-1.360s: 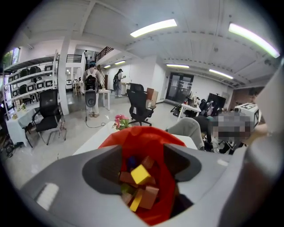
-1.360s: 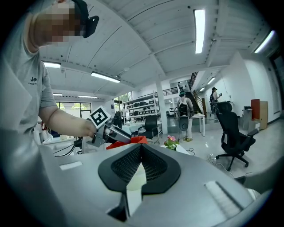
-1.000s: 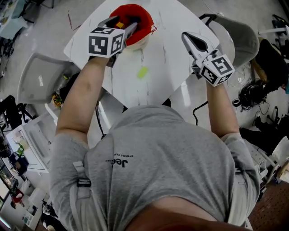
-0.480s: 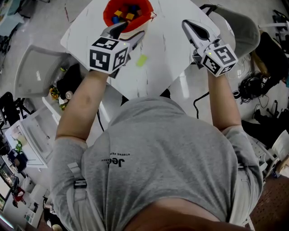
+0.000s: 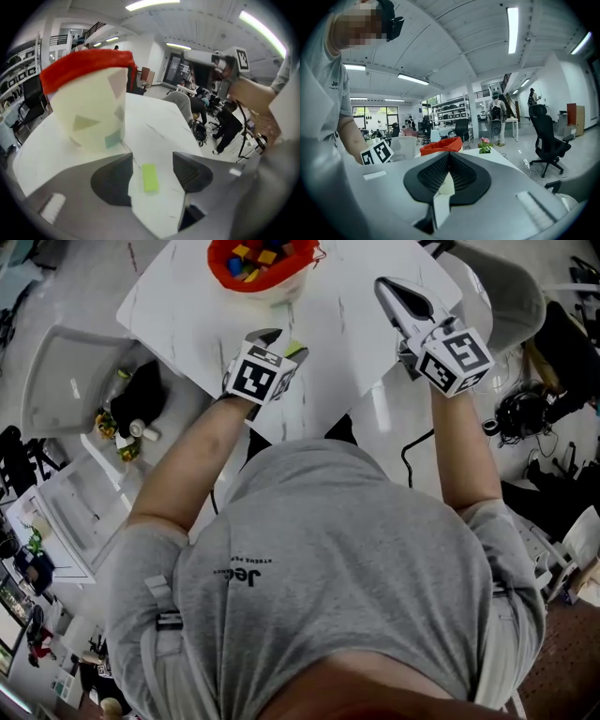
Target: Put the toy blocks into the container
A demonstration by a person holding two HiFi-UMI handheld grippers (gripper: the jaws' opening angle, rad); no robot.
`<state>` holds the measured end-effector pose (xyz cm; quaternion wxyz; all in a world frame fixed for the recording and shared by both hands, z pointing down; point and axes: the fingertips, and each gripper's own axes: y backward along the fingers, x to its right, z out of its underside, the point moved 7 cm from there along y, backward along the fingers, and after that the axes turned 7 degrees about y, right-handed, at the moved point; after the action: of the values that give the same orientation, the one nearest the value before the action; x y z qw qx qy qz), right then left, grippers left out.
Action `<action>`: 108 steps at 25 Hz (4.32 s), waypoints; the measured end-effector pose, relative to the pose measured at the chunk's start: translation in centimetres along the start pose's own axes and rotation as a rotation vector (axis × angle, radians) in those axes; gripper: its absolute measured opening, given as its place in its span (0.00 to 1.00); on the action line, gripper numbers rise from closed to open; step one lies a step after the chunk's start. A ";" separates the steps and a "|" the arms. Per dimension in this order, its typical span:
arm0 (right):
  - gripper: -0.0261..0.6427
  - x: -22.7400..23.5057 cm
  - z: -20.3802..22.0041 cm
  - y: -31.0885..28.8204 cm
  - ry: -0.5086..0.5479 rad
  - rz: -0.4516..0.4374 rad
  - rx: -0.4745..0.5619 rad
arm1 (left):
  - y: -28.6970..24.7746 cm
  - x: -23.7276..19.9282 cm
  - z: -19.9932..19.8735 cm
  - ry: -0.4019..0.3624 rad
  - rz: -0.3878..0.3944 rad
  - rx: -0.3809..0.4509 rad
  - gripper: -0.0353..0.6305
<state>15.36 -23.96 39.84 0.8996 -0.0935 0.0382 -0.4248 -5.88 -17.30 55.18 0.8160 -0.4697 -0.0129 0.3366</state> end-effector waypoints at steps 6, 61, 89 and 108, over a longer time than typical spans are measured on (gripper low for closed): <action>0.04 0.1 1.0 0.7 -0.008 0.002 -0.018 | -2.5 0.6 2.7 0.022 -0.008 -0.073 0.53; 0.04 1.9 -3.6 -0.6 0.038 0.035 0.035 | 10.5 -6.6 -17.5 -0.106 -0.133 0.275 0.33; 0.04 2.5 -4.2 -0.3 0.022 0.057 0.049 | 11.5 -7.4 -17.8 -0.004 -0.031 0.462 0.55; 0.04 -4.0 -9.9 1.3 -0.013 0.152 0.085 | 25.9 -6.8 -11.5 -0.020 0.056 0.826 0.14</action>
<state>12.35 -21.42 29.85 0.9327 -0.0549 0.0216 -0.3557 -21.11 -21.23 30.68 0.9263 -0.0997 0.1278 0.3401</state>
